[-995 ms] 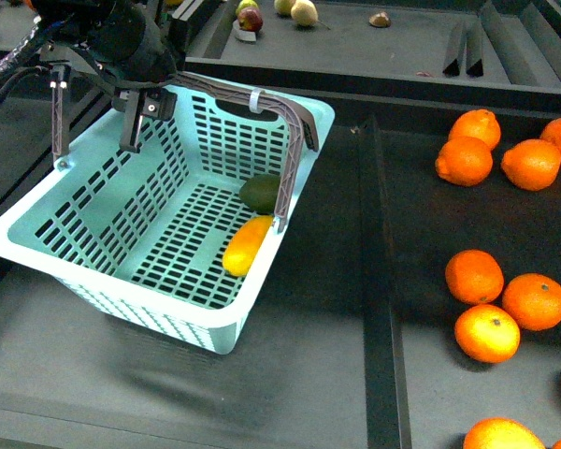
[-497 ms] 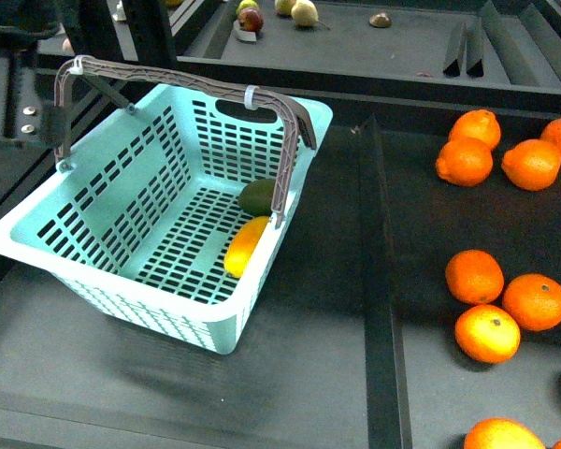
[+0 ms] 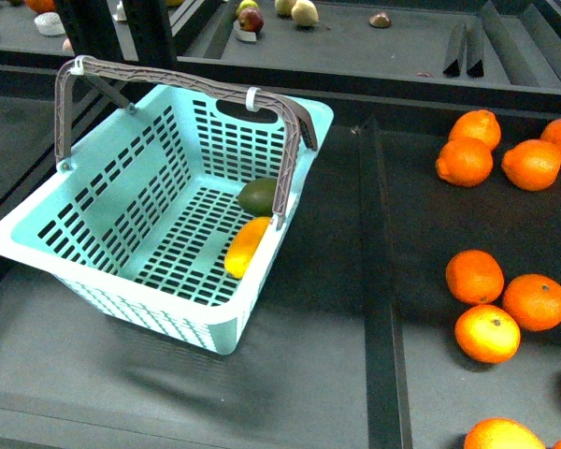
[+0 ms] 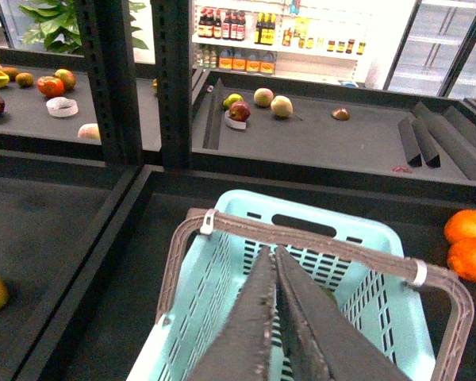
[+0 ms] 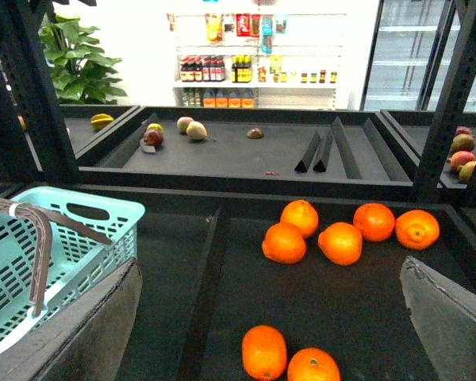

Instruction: Pick mango and avocado into basket

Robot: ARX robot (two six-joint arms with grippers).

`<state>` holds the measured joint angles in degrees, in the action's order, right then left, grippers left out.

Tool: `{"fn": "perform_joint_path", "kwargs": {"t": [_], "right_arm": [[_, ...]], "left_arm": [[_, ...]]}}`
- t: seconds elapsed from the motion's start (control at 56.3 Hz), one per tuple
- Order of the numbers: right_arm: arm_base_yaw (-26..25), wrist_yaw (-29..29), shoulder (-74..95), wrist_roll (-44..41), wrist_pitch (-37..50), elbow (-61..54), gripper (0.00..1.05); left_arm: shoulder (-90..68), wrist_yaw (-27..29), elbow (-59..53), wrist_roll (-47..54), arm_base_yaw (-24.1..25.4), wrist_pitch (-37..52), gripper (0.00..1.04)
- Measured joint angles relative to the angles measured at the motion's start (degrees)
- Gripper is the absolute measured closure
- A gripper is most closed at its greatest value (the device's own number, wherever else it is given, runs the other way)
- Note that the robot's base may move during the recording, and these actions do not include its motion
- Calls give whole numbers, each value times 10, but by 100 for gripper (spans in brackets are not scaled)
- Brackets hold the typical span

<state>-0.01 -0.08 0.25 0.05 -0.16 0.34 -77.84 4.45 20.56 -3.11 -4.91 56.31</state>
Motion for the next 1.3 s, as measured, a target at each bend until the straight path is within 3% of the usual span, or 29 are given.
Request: {"fn": "perform_joint_path", "kwargs": {"t": [0.142, 0.231, 0.426, 0.497, 1.297], "right_arm": [[0, 0, 0, 0, 0, 0, 8], [0, 0, 0, 0, 0, 0, 8], [0, 0, 0, 0, 0, 0, 8], [0, 0, 0, 0, 0, 0, 8], [0, 0, 0, 0, 0, 0, 8]], "left_arm": [[63, -7, -57, 17, 11, 0, 102], [102, -42, -86, 21, 37, -10, 102], [185, -44, -136, 23, 48, -46, 102], [190, -44, -161, 23, 48, -22, 102], [558, -44, -193, 27, 48, -341, 102]]}}
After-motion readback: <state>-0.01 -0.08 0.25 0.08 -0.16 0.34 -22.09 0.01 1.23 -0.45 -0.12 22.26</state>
